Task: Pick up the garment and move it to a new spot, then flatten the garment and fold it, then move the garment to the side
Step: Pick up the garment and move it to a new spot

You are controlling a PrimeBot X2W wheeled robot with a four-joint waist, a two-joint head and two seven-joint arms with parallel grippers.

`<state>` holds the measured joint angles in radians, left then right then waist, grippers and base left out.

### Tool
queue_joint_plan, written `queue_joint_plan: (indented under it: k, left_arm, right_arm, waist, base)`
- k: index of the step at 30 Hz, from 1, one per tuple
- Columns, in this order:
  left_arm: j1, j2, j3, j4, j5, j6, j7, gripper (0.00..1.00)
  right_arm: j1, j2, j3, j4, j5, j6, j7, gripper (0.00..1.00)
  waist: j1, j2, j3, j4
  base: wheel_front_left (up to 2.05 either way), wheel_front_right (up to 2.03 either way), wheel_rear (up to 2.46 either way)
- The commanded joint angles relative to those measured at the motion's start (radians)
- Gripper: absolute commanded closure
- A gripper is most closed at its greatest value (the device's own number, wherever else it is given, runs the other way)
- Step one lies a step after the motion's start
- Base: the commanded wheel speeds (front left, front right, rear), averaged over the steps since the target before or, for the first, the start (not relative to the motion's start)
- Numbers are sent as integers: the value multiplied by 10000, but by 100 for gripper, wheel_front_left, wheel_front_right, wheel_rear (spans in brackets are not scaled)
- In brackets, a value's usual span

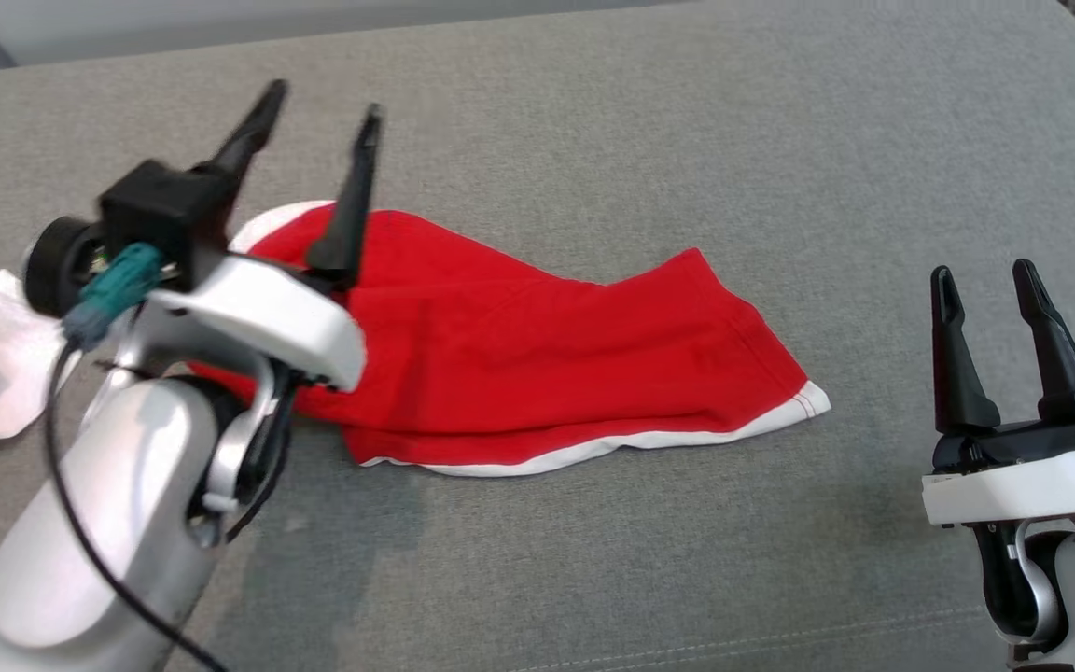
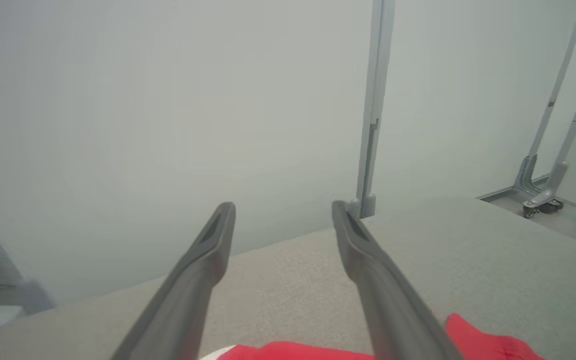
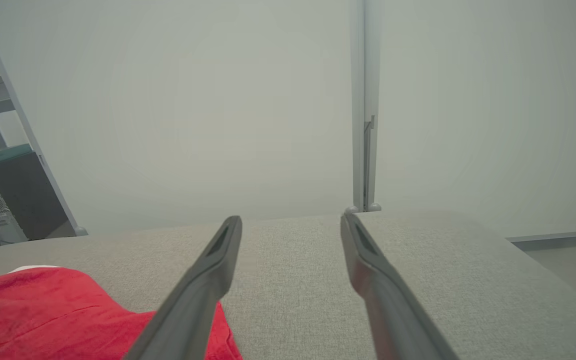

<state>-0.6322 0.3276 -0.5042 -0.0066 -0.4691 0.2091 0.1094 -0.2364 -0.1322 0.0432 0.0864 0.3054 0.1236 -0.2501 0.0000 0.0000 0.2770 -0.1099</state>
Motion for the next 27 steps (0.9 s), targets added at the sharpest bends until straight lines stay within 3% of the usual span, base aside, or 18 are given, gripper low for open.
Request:
queue_joint_plan:
  k: [1,2,4,11,15,27]
  left_arm:
    - [474,601,954,-778,-107,491,-265,0]
    - [474,601,954,-778,-107,491,-265,0]
    - [1524,1022,1897,-1397,-431,1038,-637,0]
    - [3743,1260,3155,-2074,-964,1618,-1606,0]
    - [4830,1148,3202,-1895,-1197,1389,-2210,0]
    - [6025,1022,2613,-756,-1158,829,-2915,0]
  right_arm:
    - [43,-172,114,-143,-115,71,-116,0]
    - [43,-172,114,-143,-115,71,-116,0]
    - [117,-215,27,-68,-181,71,-116,0]
    - [249,-175,55,281,-340,71,-117,0]
    - [560,-173,130,667,-406,71,-117,0]
    - [1664,-101,75,1134,-655,71,-73,0]
  waist:
    - [0,0,-423,541]
    - [0,0,-423,541]
    - [0,0,-560,826]
    - [0,0,-980,1005]
    - [0,0,-1263,1097]
    - [0,0,-2185,967]
  base:
    - [0,0,0]
    - [0,0,0]
    - [0,0,0]
    - [0,0,0]
    - [0,0,0]
    - [0,0,0]
